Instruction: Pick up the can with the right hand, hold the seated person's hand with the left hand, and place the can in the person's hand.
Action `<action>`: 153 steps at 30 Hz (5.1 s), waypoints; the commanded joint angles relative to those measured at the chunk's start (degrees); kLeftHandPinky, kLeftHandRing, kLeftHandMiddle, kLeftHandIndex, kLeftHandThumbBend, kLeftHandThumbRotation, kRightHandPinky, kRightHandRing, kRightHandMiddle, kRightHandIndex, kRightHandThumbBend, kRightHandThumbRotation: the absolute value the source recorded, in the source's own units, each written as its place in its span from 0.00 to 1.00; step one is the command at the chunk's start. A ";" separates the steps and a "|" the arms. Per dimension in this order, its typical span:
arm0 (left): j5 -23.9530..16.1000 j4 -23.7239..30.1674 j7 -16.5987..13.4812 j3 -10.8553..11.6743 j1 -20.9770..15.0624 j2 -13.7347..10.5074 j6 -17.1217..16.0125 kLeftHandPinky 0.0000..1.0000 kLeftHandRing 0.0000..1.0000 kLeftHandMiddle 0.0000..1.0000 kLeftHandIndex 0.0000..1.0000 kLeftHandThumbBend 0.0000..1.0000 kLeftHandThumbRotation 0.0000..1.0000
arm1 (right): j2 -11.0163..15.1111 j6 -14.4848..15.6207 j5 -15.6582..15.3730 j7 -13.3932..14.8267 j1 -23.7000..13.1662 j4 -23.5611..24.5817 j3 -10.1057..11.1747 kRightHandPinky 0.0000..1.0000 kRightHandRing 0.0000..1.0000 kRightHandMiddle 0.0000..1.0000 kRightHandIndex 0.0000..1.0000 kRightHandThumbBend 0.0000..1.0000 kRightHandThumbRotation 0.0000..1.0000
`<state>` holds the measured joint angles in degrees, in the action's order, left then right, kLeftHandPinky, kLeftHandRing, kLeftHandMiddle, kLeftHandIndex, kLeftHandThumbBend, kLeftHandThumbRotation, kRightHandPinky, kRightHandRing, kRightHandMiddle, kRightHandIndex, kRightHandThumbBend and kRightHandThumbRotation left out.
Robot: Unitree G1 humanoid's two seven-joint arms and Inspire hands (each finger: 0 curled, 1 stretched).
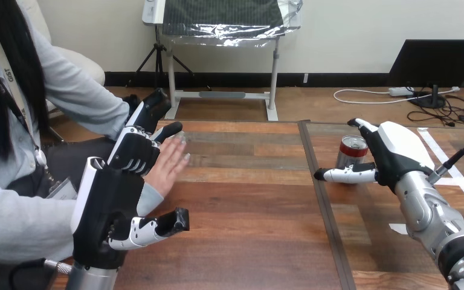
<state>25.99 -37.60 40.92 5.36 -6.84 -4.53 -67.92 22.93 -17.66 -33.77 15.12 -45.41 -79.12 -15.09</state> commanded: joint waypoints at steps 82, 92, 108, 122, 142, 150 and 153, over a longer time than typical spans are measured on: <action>-0.45 1.67 -0.98 -0.46 -2.31 0.38 -0.58 0.86 0.96 0.97 0.93 1.00 0.53 | 2.37 2.73 -3.18 -2.38 -3.00 1.01 -5.78 0.91 0.90 0.85 0.85 1.00 0.57; -0.12 1.59 -1.01 -0.48 -2.45 0.55 -0.59 0.87 0.96 0.96 0.92 1.00 0.53 | 2.58 2.32 -3.25 -2.33 -2.65 1.03 -5.87 0.91 0.90 0.85 0.84 1.00 0.56; -0.27 1.41 -0.91 -0.45 -2.55 0.37 -0.23 0.88 0.96 0.97 0.92 1.00 0.53 | 2.90 1.21 -2.82 -1.64 -2.29 1.23 -5.63 0.91 0.89 0.84 0.84 1.00 0.52; -0.45 0.93 -1.08 -0.24 -2.89 0.43 -0.46 0.88 0.96 0.97 0.92 1.00 0.54 | 3.32 0.70 -3.32 -1.10 -2.42 1.37 -6.14 0.89 0.89 0.84 0.83 1.00 0.54; -0.52 0.33 -0.86 -0.20 -3.61 0.34 -0.33 0.88 0.96 0.97 0.93 1.00 0.53 | 3.93 -1.00 -2.63 -1.20 -2.50 1.70 -5.50 0.90 0.89 0.84 0.83 1.00 0.56; -0.53 0.57 -0.89 -0.30 -3.58 0.33 0.27 0.89 0.97 0.97 0.93 1.00 0.53 | 4.18 -1.40 -2.67 -1.01 -2.51 1.83 -5.53 0.90 0.89 0.84 0.83 1.00 0.58; -0.47 0.52 -0.78 -0.30 -3.63 0.32 0.16 0.89 0.97 0.97 0.93 1.00 0.52 | 4.26 -1.82 -2.43 -0.83 -2.41 1.92 -5.29 0.90 0.89 0.84 0.83 1.00 0.57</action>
<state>25.30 -37.60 40.05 5.31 -6.99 -4.25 -67.69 25.36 -18.32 -36.67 13.76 -46.27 -78.92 -20.47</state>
